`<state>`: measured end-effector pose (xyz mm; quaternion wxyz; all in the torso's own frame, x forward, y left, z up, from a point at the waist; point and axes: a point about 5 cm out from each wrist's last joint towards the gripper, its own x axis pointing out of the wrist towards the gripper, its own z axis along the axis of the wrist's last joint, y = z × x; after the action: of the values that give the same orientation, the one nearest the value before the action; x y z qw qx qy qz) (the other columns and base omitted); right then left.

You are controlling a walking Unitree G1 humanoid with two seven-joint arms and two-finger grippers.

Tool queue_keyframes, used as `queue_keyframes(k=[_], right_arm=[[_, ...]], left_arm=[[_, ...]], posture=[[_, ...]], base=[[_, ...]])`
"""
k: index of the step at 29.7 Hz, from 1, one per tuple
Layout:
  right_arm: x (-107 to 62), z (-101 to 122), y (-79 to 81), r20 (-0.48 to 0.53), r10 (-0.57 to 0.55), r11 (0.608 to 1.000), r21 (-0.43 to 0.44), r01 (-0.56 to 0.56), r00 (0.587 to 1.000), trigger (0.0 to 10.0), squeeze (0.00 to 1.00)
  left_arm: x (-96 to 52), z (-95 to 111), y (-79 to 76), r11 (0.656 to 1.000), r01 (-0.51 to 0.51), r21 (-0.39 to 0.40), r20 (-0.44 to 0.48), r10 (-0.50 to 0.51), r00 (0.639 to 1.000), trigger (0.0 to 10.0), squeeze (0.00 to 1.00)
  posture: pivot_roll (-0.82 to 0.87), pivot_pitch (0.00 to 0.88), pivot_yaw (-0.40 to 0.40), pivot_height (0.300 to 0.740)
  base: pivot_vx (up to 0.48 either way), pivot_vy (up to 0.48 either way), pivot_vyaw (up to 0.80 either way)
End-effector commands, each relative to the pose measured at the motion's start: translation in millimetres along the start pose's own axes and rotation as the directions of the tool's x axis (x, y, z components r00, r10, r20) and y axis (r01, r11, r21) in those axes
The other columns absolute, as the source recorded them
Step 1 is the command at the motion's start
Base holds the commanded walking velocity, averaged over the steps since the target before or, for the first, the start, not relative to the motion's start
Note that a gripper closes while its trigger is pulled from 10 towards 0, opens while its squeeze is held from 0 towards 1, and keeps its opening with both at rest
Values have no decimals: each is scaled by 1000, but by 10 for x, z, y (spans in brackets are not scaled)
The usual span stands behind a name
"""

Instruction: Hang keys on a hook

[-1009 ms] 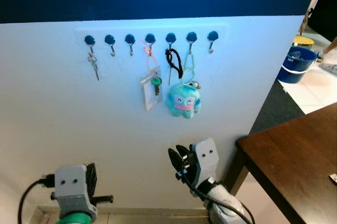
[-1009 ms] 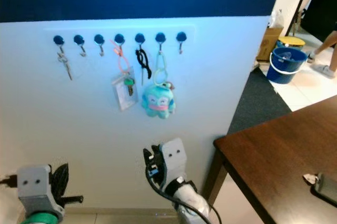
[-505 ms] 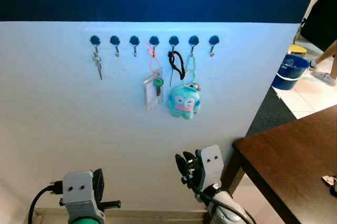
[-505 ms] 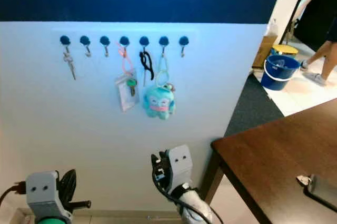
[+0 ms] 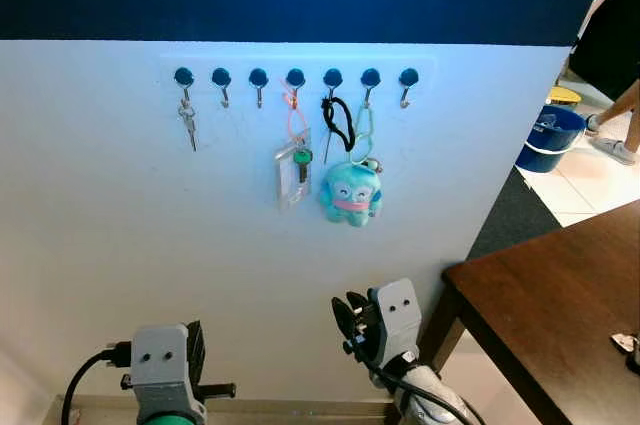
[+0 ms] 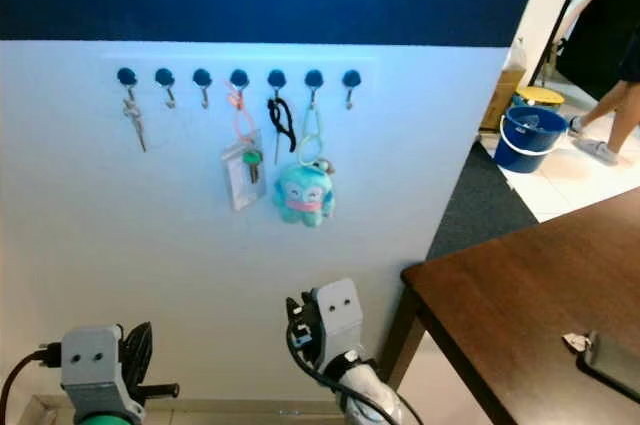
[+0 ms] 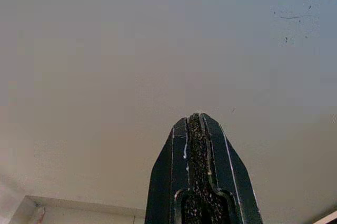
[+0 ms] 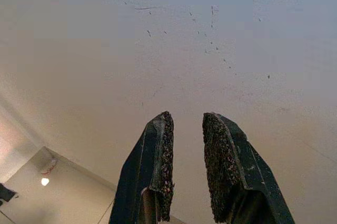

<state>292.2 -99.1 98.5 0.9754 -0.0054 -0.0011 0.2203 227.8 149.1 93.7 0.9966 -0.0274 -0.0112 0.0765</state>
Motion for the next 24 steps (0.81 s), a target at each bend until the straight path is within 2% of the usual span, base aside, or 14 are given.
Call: queue_keyframes(k=[1, 24], right_arm=[[-41, -70, 9, -22, -1, 1000, 5, 1, 1000, 10000, 0], [-32, -114, 35, -55, 10, 1000, 10, -9, 998, 10000, 0]], left_arm=[[-44, -81, 10, 1000, -8, 17, -35, 9, 999, 10000, 0], [-60, -95, 21, 1000, -16, 20, -51, 17, 999, 10000, 0]], posture=[[-55, 47, 66, 740], [-63, 51, 71, 740]], base=[[0, 0, 0], [0, 0, 0]])
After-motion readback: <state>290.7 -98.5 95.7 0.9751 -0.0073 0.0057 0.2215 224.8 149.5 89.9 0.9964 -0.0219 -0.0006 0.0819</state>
